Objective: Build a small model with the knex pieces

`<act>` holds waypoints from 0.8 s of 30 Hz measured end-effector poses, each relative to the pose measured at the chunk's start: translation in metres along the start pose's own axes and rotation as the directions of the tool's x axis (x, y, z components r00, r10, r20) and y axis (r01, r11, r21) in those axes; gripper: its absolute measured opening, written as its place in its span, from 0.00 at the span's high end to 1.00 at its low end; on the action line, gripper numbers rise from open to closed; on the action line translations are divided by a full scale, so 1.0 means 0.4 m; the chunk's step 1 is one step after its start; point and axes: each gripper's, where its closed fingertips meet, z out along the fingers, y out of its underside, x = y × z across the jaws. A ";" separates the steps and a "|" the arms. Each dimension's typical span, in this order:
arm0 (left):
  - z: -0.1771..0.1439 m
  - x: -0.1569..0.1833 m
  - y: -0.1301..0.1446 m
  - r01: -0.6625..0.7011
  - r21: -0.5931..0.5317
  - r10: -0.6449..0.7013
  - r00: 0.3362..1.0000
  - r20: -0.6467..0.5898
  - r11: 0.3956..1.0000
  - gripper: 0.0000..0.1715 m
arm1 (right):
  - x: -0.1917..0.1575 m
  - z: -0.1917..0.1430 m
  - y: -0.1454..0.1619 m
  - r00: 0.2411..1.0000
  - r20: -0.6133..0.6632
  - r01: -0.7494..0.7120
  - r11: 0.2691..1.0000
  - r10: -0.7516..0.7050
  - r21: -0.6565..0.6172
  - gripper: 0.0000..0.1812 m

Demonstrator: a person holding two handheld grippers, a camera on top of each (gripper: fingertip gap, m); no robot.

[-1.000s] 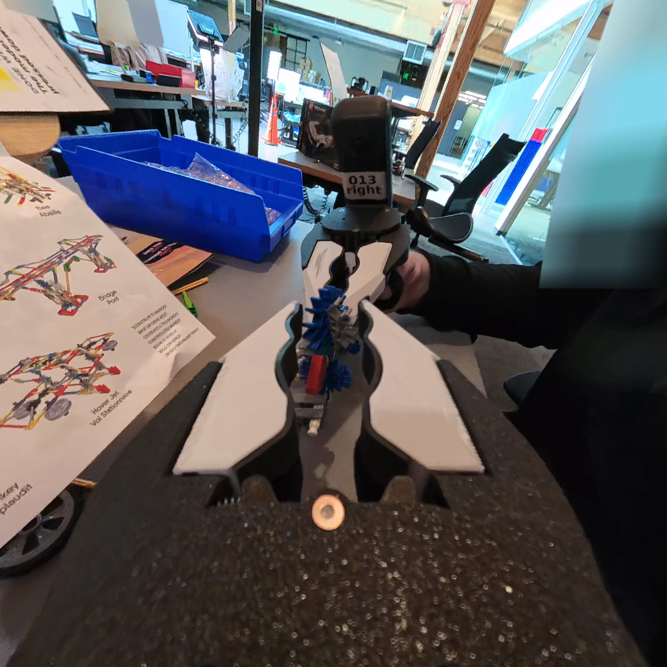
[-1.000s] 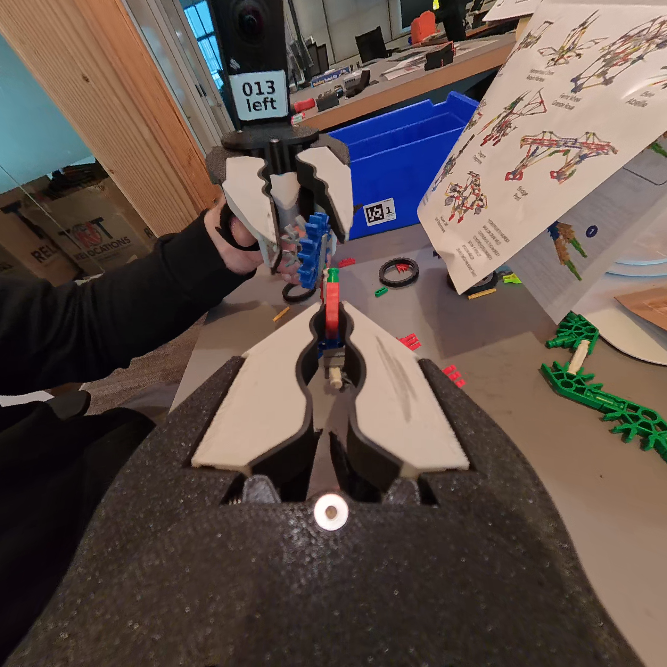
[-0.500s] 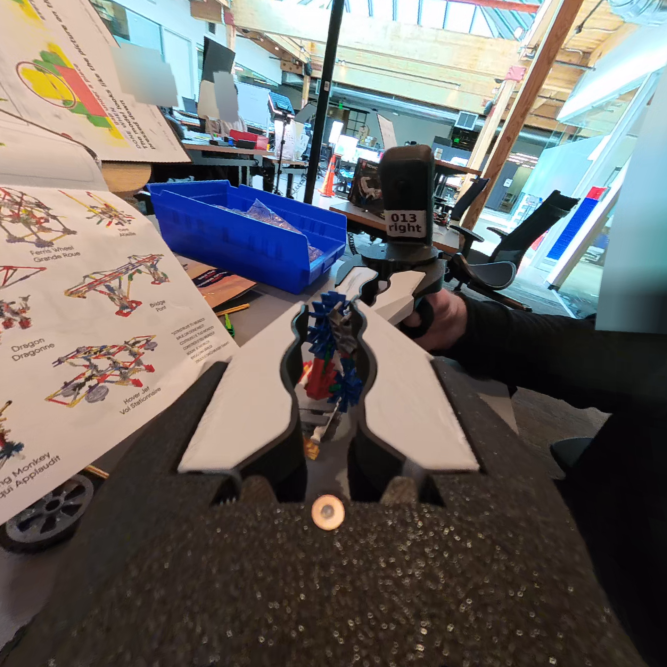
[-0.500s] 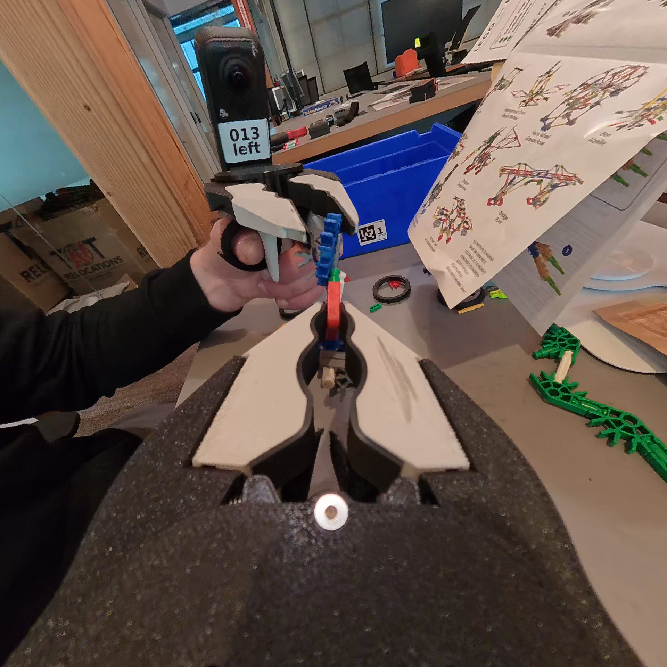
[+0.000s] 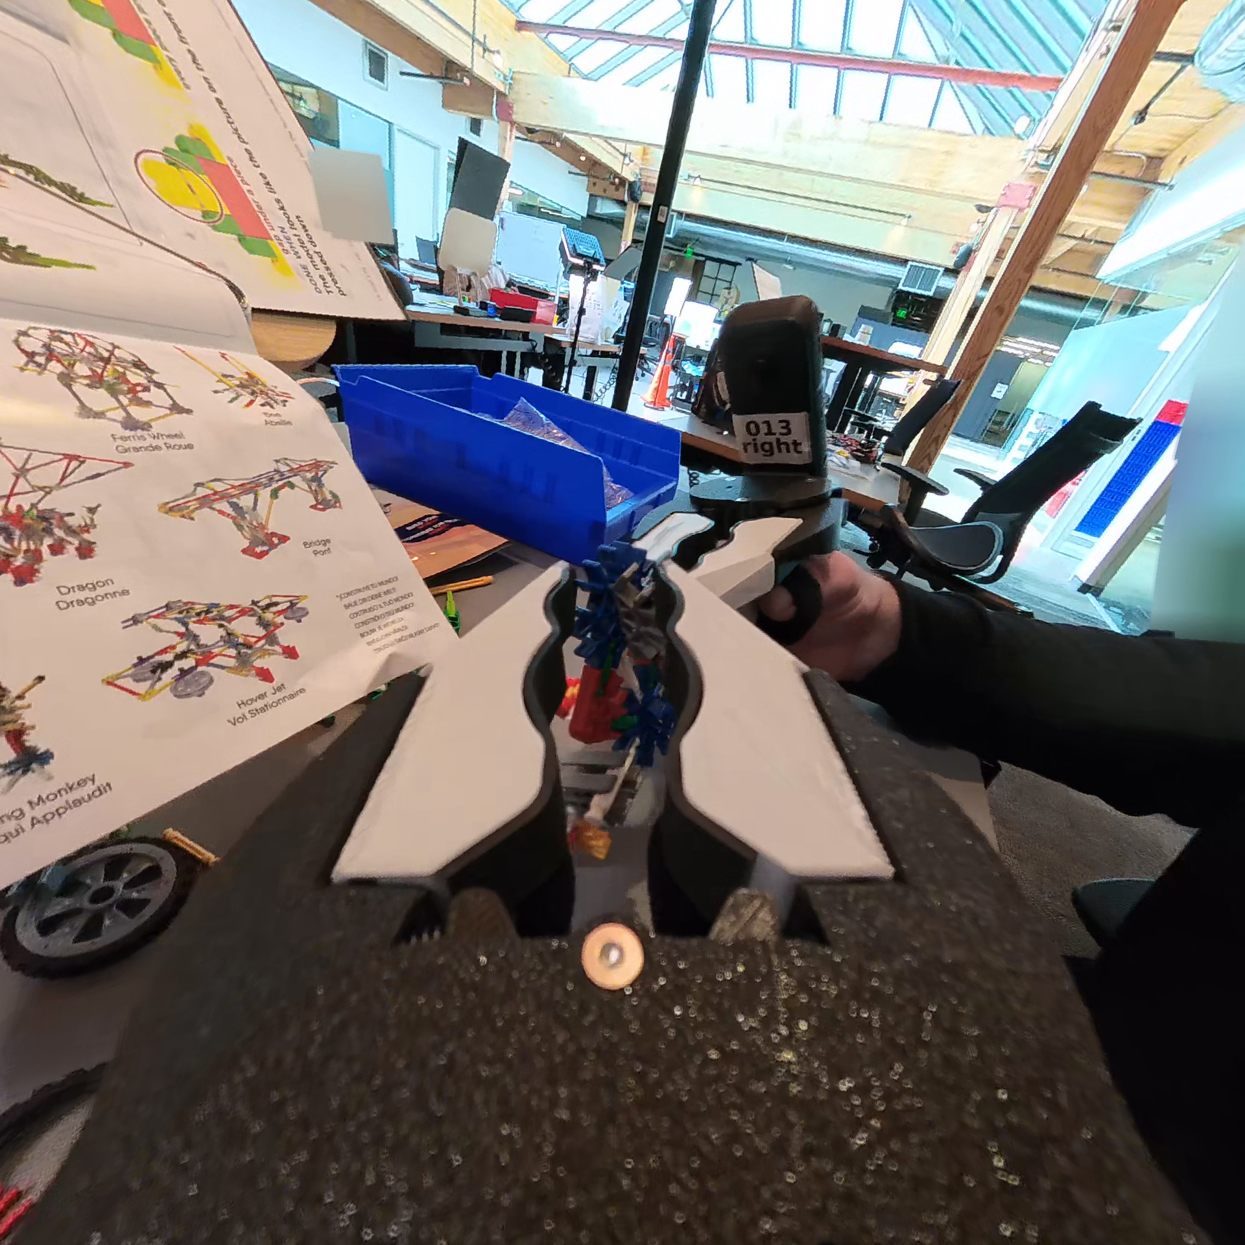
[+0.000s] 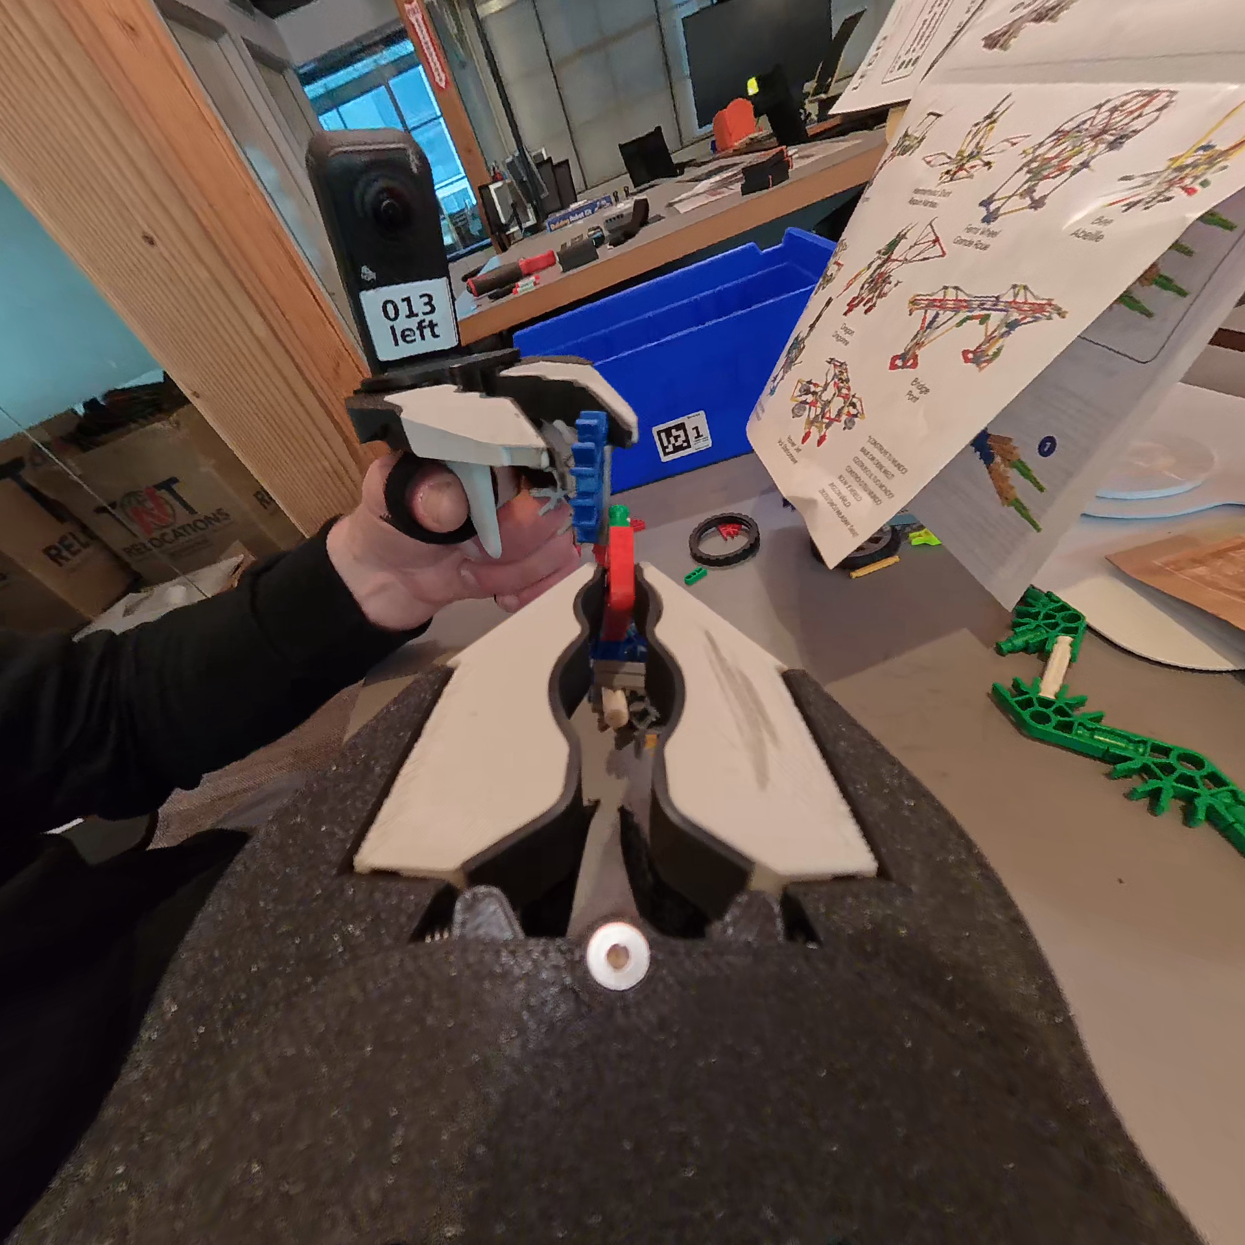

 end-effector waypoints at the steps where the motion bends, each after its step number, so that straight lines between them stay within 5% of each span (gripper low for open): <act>1: 0.000 0.002 0.001 0.005 0.003 -0.005 1.000 -0.009 1.000 0.89 | 0.000 0.001 0.003 1.000 0.006 -0.003 1.000 0.003 -0.004 0.96; 5: 0.007 0.023 -0.001 0.033 0.040 -0.030 0.996 -0.080 0.999 0.89 | -0.009 0.019 0.029 0.999 0.021 0.039 0.997 -0.038 -0.060 0.85; 8: 0.016 0.030 0.001 0.029 0.045 -0.025 0.995 -0.093 0.999 0.89 | -0.020 0.023 0.027 0.997 0.040 0.066 0.997 -0.064 -0.049 0.97; 13: 0.013 0.040 -0.010 0.024 0.069 -0.015 0.992 -0.127 0.997 0.89 | -0.026 0.022 0.017 0.997 0.077 0.030 0.999 -0.028 -0.023 0.98; 24: 0.021 0.004 -0.027 -0.011 0.115 0.010 1.000 0.016 0.993 0.89 | -0.004 0.020 -0.005 0.999 0.019 -0.035 0.998 0.034 0.046 0.98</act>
